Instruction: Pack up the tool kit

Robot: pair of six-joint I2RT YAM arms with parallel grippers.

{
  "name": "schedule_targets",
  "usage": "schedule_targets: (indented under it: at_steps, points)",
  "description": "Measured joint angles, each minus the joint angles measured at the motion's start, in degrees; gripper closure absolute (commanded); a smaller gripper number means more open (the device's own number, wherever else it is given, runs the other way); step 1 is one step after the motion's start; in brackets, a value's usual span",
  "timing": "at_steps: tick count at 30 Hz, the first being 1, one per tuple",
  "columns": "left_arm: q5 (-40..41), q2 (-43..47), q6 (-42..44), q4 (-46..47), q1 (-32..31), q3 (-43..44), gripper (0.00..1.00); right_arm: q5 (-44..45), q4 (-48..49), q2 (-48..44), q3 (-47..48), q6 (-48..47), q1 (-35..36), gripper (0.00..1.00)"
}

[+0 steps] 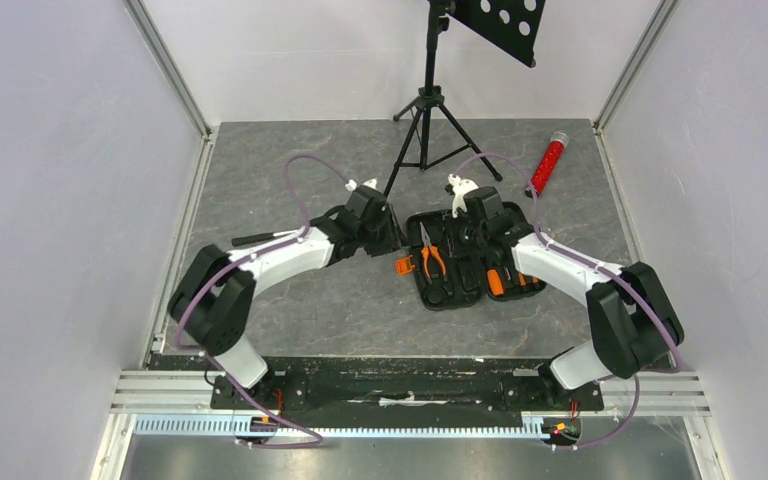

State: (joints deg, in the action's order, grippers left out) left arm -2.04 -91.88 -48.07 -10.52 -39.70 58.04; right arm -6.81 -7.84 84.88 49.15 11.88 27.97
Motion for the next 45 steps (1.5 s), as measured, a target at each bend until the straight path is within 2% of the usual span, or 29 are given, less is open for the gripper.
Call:
schedule_targets:
  at_steps: [6,11,14,17,25,32,35,38,41,45]
  points:
    - [0.3,-9.4,0.3,0.9,0.2,7.1,0.56,-3.5,1.3,1.6,-0.7,-0.1,0.0,0.78]
    - [0.5,-15.1,1.3,0.3,0.4,10.1,0.62,-6.1,3.6,2.8,-2.8,0.1,0.0,0.78]
    - [0.4,-16.3,1.3,-0.4,0.5,10.1,0.67,-7.5,5.7,3.2,-4.4,0.7,0.0,0.82]
    - [0.2,-16.3,1.3,0.1,0.5,10.1,0.70,-8.5,7.1,3.3,-5.3,1.4,0.2,0.88]
    - [-1.5,-15.6,1.0,4.2,0.5,7.4,0.74,-9.2,8.8,3.4,-8.0,5.1,3.4,0.89]
    - [-2.2,-9.4,0.4,6.4,-0.3,-0.9,0.73,-5.0,5.4,-0.4,-8.0,5.0,3.9,0.82]
    - [-2.6,-4.5,-0.7,6.8,-0.9,-6.7,0.68,-3.3,2.4,-3.7,-6.8,3.5,3.9,0.80]
    - [-2.3,0.2,-0.9,5.9,-1.0,-10.6,0.55,-2.7,1.0,-4.5,-4.1,1.7,4.1,0.77]
    - [-0.7,3.2,-0.7,4.5,-1.0,-11.1,0.41,-2.1,0.5,-4.4,-2.5,0.2,5.2,0.71]
    - [2.3,5.1,-0.1,2.2,-0.3,-8.6,0.31,-1.7,-0.1,-3.1,-1.4,-1.3,8.4,0.67]
